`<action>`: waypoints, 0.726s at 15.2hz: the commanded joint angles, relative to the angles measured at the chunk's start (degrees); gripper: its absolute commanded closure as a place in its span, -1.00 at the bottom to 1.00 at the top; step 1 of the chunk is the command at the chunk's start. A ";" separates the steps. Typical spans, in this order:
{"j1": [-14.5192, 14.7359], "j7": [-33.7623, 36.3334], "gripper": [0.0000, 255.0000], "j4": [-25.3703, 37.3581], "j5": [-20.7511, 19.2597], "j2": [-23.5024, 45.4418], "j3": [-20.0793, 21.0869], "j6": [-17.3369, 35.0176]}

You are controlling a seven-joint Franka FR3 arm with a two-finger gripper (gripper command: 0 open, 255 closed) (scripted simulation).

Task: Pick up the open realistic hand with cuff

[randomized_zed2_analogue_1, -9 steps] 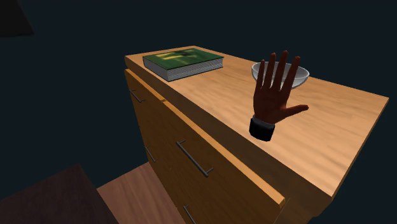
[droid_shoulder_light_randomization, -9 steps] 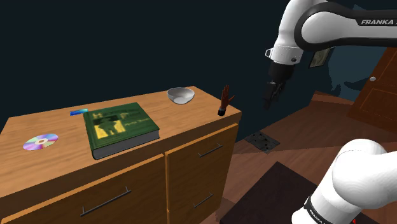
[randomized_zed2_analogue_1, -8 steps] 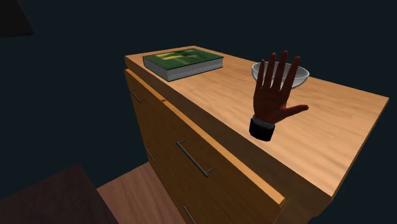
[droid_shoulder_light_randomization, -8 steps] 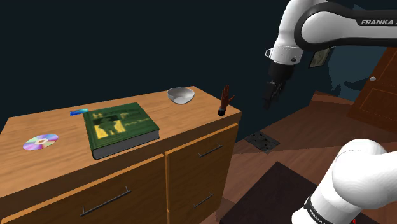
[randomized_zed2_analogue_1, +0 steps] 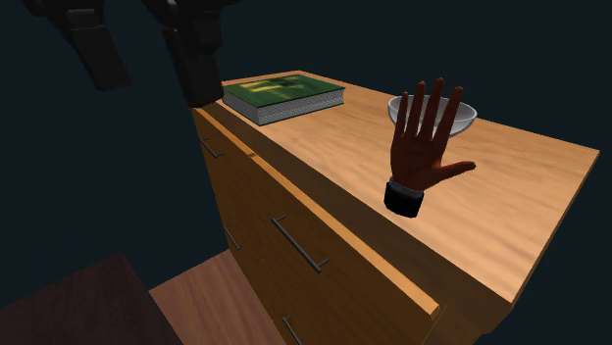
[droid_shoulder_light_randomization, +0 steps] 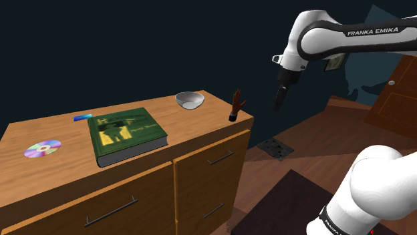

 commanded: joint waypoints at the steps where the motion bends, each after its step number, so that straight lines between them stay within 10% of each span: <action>1: 0.72 -6.10 -1.00 0.86 -1.02 2.63 -3.25 3.04; 11: 8.35 -35.99 -1.00 13.46 4.44 22.73 -17.96 14.64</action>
